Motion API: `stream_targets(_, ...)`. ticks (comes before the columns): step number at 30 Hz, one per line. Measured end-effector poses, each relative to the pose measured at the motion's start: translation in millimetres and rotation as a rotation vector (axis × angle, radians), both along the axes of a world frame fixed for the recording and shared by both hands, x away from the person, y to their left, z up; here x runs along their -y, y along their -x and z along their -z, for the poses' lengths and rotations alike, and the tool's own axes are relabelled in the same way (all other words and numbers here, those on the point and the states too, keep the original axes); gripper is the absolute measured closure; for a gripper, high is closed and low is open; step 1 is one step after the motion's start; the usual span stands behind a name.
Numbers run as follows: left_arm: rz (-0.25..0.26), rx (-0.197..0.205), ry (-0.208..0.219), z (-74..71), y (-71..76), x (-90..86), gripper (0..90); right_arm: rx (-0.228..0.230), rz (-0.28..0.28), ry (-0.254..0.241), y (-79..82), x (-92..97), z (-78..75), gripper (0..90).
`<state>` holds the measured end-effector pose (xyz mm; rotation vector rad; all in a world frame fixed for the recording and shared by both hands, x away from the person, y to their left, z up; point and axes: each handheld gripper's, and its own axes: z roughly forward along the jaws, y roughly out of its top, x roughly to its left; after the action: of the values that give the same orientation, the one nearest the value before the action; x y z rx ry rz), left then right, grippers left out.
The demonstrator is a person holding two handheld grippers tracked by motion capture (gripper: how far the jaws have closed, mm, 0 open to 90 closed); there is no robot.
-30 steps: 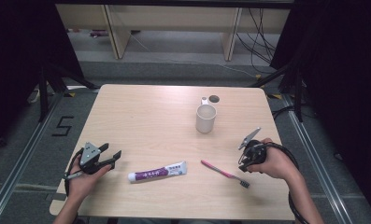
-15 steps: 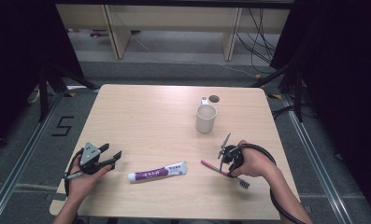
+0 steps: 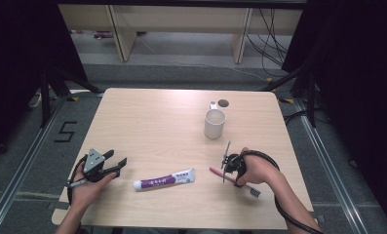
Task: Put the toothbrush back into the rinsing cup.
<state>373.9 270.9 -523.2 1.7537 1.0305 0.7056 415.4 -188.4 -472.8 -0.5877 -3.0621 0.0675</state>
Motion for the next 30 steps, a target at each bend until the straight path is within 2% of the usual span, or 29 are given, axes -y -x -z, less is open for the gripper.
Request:
stream_targets(7, 0.004, 0.000, -0.003, 0.0, 0.2, 0.3, 36.5, 0.009, -0.015, 0.007, 0.0, -0.7, 0.9, 80.0)
stream_targets(8, 0.006, -0.001, 0.000, 0.0, 0.4, 0.4, 36.5, 0.010, -0.029, 0.002, -0.3, -0.8, 0.9, 80.2)
stream_targets(10, 0.019, -0.005, -0.005, -2.5, 0.9, 1.6, 37.2, 0.003, -0.062, -0.047, -1.0, 1.2, 3.3, 80.4)
stream_targets(11, 0.019, -0.005, -0.005, -2.5, 0.9, 1.6, 37.7, 0.003, -0.062, -0.047, -1.0, 1.2, 3.3, 80.4)
stream_targets(12, 0.037, 0.008, -0.002, -7.2, 1.4, 4.2, 38.1, 0.011, -0.047, -0.009, 0.3, 1.1, 0.1, 80.5)
stream_targets(15, 0.063, 0.022, -0.001, -13.3, 2.5, 8.5, 38.9, 0.003, -0.055, -0.019, 0.3, 2.3, -1.8, 80.5)
stream_targets(16, 0.104, 0.034, -0.007, -19.5, 3.9, 14.4, 39.6, 0.001, -0.100, -0.045, -0.4, 2.9, -5.3, 80.5)
stream_targets(17, 0.104, 0.034, -0.007, -19.5, 3.9, 14.4, 39.8, 0.001, -0.100, -0.045, -0.4, 2.9, -5.3, 80.5)
stream_targets(18, 0.155, 0.038, -0.009, -24.8, 5.7, 22.3, 40.0, -0.007, -0.091, -0.049, 2.3, 2.1, -11.5, 80.6)
stream_targets(19, 0.155, 0.038, -0.009, -24.8, 5.7, 22.3, 40.3, -0.007, -0.091, -0.049, 2.3, 2.1, -11.5, 80.6)
stream_targets(20, 0.225, 0.039, -0.011, -29.9, 8.3, 31.8, 40.7, -0.010, -0.138, -0.054, 1.0, 1.3, -14.9, 80.6)
stream_targets(21, 0.225, 0.039, -0.011, -29.9, 8.3, 31.8, 41.3, -0.021, -0.140, -0.050, 2.1, 0.0, -17.6, 80.6)
stream_targets(23, 0.287, 0.041, -0.017, -34.9, 13.0, 42.4, 42.2, -0.024, -0.153, -0.055, 2.3, -1.0, -19.4, 80.6)
stream_targets(24, 0.352, 0.039, -0.001, -39.2, 16.4, 53.9, 43.1, -0.027, -0.155, -0.049, 3.7, -4.7, -24.1, 80.6)
stream_targets(25, 0.352, 0.039, -0.001, -39.2, 16.4, 53.9, 43.2, -0.027, -0.155, -0.049, 3.7, -4.7, -24.1, 80.6)
stream_targets(26, 0.409, 0.040, -0.009, -42.8, 19.0, 66.6, 43.5, -0.019, -0.188, -0.064, 2.1, -7.2, -26.2, 80.6)
stream_targets(27, 0.409, 0.040, -0.009, -42.8, 19.0, 66.6, 43.8, -0.019, -0.188, -0.064, 2.1, -7.2, -26.2, 80.6)
stream_targets(28, 0.479, 0.037, -0.031, -46.1, 19.9, 78.8, 43.9, -0.015, -0.184, -0.069, 2.8, -11.2, -30.5, 80.6)
stream_targets(29, 0.479, 0.037, -0.031, -46.1, 19.9, 78.8, 44.0, -0.015, -0.184, -0.069, 2.8, -11.2, -30.5, 80.6)
stream_targets(30, 0.538, 0.021, -0.040, -48.0, 20.6, 92.0, 44.0, -0.008, -0.205, -0.076, 2.6, -16.8, -34.9, 80.6)
